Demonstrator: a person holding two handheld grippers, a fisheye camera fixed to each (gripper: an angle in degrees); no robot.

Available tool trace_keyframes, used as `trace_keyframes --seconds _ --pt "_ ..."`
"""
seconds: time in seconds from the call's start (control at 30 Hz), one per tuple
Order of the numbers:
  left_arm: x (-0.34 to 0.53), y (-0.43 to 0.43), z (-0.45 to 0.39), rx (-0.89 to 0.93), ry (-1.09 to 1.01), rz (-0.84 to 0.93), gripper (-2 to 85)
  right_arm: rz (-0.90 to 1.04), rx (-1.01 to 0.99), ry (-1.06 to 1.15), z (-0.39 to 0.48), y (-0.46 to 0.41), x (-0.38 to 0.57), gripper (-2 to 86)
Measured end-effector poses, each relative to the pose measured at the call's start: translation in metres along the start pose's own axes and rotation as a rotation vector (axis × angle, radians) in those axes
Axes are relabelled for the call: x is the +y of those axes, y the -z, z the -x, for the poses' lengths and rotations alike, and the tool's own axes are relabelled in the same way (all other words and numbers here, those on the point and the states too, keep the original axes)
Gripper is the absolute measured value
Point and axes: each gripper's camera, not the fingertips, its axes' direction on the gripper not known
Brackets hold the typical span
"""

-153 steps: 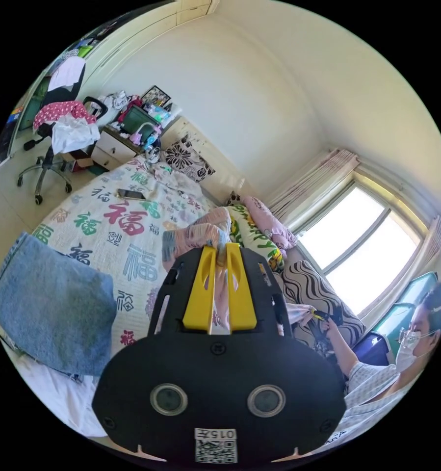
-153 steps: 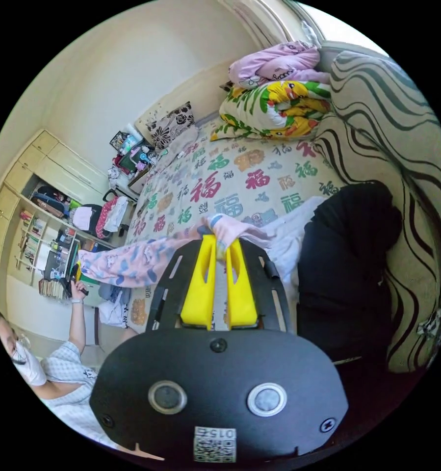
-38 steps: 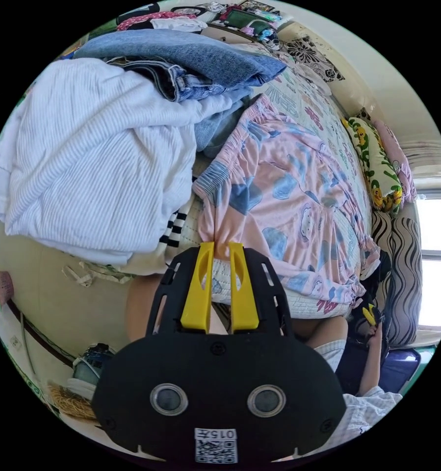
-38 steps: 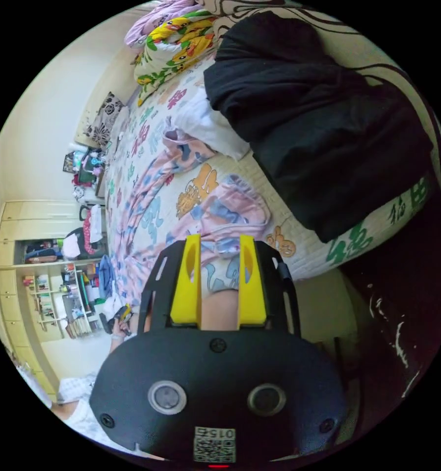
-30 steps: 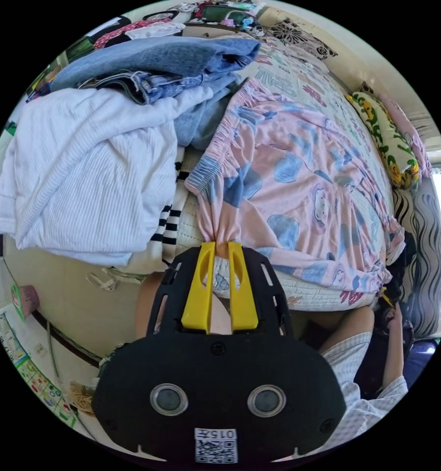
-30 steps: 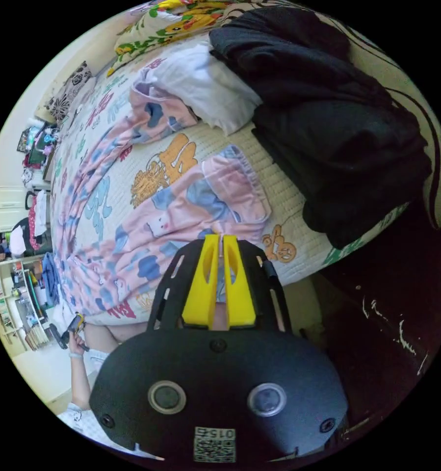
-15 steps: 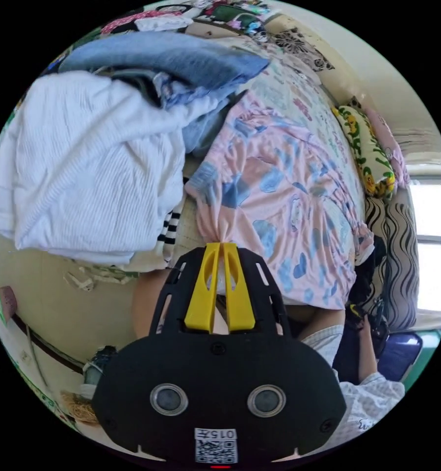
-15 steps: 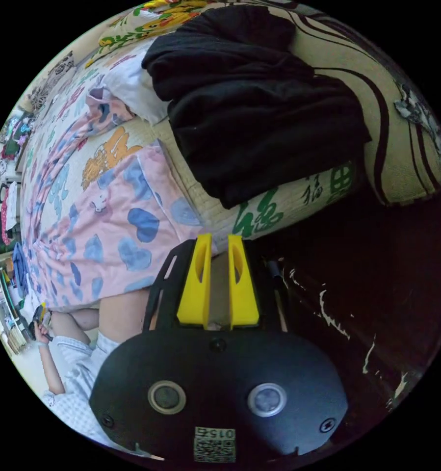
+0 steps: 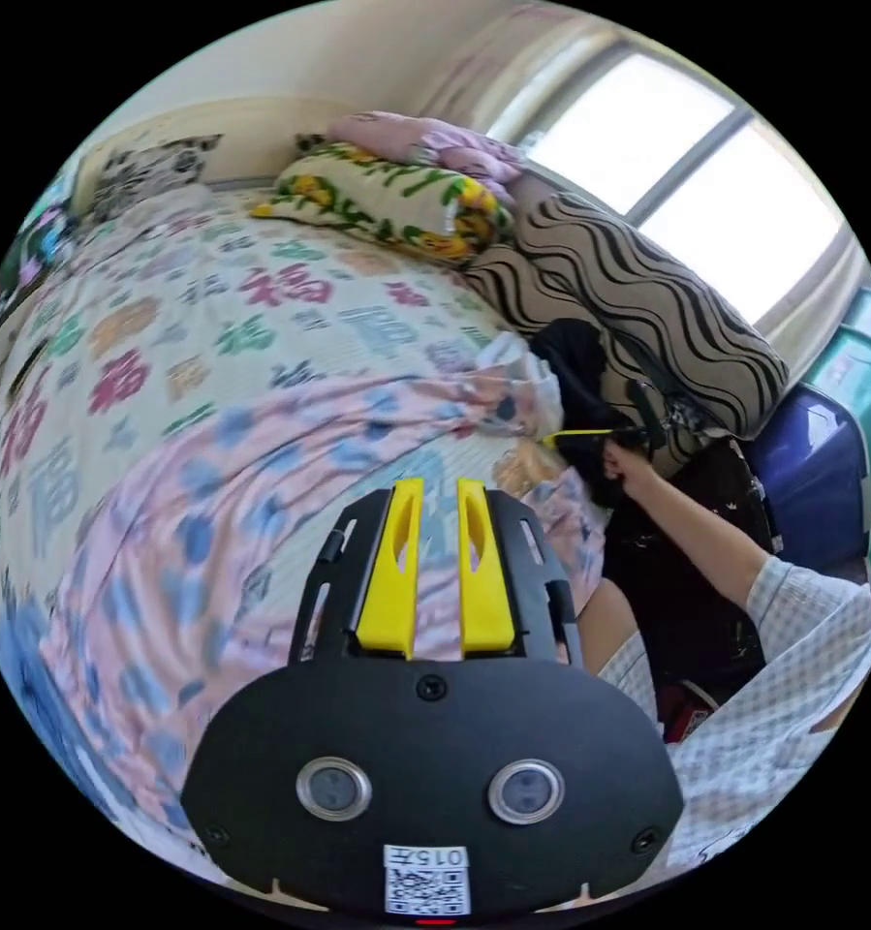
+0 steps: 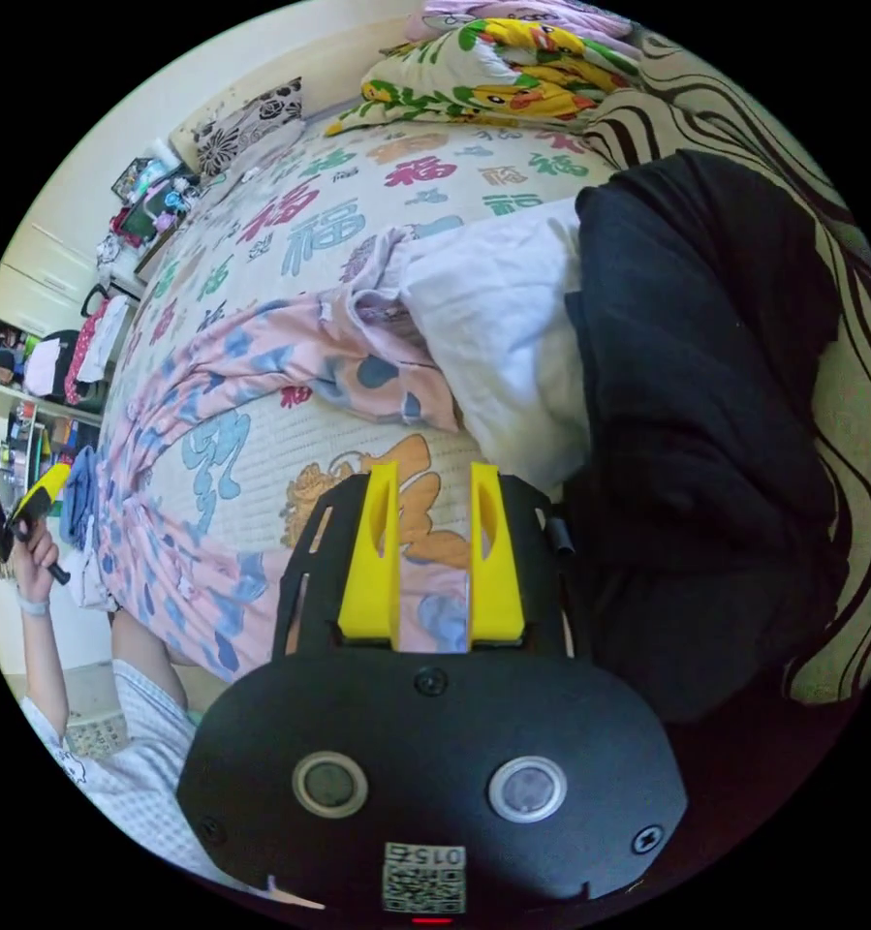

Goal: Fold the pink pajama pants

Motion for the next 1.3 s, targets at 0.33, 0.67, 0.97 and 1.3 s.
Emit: trace_keyframes --seconds 0.33,0.67,0.97,1.3 --pt "-0.148 -0.219 -0.081 0.019 -0.055 0.169 9.5 -0.11 -0.19 -0.197 -0.032 -0.054 -0.021 6.8" --pt "-0.153 -0.223 -0.061 0.218 -0.051 0.029 0.8 -0.313 -0.343 -0.001 -0.055 -0.016 0.013 2.9" --pt "-0.159 -0.257 -0.089 0.337 -0.096 -0.02 1.9 -0.245 -0.234 -0.02 -0.102 -0.02 0.002 3.9" --pt "-0.129 -0.201 -0.045 0.347 -0.21 -0.023 12.2 -0.234 -0.067 -0.042 -0.095 -0.073 -0.009 10.4"
